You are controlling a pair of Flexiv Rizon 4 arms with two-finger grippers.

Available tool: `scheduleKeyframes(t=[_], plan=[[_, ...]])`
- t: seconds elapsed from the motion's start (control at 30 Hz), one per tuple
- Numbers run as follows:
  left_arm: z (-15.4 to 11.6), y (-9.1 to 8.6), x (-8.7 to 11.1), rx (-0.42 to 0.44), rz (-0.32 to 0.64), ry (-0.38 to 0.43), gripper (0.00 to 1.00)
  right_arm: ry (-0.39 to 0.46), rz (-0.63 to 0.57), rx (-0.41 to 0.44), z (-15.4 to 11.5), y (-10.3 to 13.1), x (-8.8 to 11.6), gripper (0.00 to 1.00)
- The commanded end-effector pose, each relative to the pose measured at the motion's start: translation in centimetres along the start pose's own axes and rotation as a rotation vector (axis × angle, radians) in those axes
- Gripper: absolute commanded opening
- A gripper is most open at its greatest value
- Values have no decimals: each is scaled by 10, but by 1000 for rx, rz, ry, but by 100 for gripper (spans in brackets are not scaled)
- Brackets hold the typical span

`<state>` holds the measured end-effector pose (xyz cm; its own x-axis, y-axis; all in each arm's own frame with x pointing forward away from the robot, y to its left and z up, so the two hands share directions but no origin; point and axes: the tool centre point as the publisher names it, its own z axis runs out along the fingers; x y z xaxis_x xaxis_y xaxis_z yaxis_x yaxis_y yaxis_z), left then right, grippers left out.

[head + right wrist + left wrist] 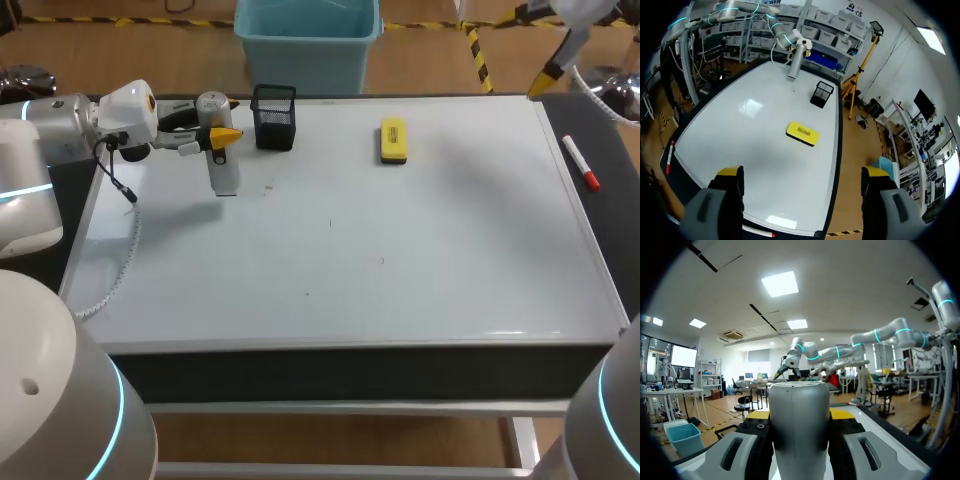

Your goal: Pick up the inspection probe, press it on each red-marked spot on the whiteboard one by one, put down the probe, pick up the eraser, and wipe off all the red marks.

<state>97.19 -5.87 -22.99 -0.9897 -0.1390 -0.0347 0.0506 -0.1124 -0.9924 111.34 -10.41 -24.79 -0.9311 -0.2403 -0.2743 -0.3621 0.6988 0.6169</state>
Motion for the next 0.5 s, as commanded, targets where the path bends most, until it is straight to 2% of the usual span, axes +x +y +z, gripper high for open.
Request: scheduleKeyframes(t=[0.03, 0.3, 0.5], plan=[[0, 0, -1, 1, 1, 1, 0, -5, -1, 6, -1, 1, 3, 100], [7, -3, 1, -12, 16, 22, 0, -5, -1, 6, -1, 1, 3, 100], [21, -24, -18, 22, 44, 79, 0, -5, -1, 6, -1, 1, 3, 100]])
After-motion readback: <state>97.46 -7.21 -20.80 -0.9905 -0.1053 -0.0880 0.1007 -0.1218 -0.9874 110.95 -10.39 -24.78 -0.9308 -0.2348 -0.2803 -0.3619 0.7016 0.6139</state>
